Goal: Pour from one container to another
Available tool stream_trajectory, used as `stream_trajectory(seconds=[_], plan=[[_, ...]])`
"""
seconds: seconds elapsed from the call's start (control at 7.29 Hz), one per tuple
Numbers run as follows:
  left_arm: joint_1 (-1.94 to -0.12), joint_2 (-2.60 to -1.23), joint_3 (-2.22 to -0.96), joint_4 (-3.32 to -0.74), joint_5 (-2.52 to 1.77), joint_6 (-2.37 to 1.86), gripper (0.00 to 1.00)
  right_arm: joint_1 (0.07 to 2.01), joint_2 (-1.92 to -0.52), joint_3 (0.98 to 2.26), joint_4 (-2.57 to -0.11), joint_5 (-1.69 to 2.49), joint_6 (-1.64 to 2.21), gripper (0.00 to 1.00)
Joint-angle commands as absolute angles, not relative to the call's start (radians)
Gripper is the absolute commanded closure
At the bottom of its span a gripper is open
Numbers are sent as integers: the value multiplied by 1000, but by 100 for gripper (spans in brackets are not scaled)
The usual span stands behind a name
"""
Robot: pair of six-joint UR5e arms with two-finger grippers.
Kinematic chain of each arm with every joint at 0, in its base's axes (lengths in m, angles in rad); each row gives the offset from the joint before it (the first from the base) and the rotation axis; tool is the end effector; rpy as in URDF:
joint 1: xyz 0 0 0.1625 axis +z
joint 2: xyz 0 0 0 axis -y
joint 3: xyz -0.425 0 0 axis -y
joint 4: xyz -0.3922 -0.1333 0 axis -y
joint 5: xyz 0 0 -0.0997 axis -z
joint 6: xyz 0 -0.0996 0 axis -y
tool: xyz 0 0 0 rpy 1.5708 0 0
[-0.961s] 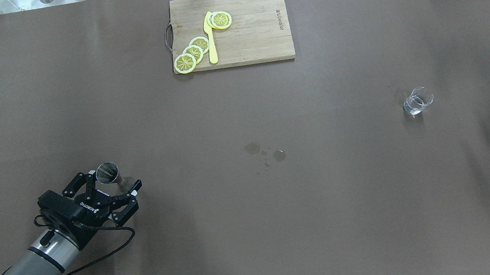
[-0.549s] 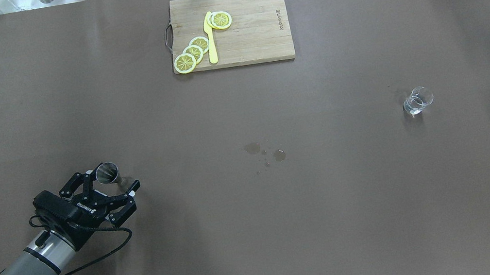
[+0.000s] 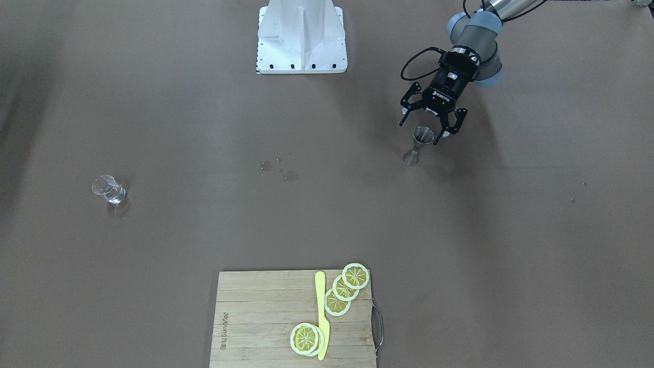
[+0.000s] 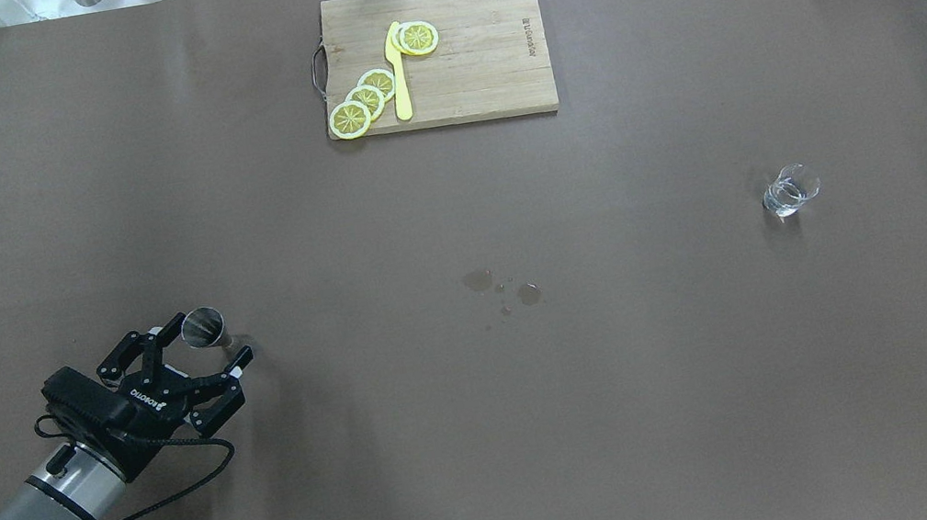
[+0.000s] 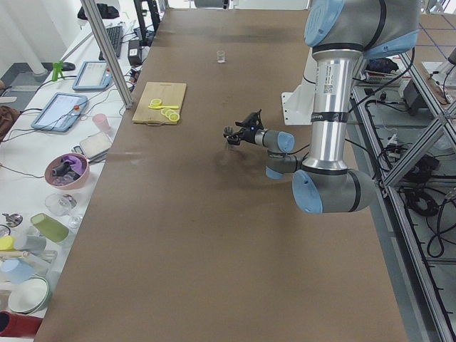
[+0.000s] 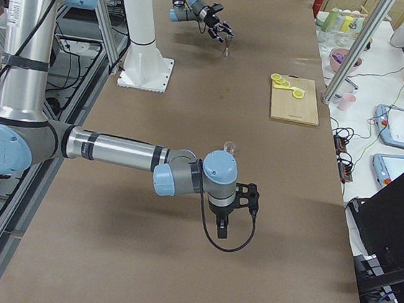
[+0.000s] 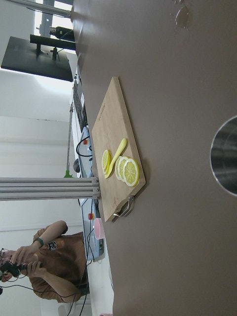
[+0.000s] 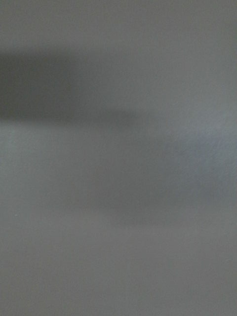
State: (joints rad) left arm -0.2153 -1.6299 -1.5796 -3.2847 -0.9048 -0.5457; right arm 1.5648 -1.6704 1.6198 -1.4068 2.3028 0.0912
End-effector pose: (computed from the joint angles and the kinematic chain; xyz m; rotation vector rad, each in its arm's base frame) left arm 0.4196 -0.2912 0.4463 1.3523 1.0889 0.0010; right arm 0.0640 -0.4573 0.6676 0.0726 -0.7356 0.0398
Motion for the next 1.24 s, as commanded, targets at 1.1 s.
stream_trajectory(seconds=[1.1], plan=[[-368, -1517, -1903, -2896, -1075, -558, 2, 1606, -1629, 1592, -1690, 2315, 83, 0]])
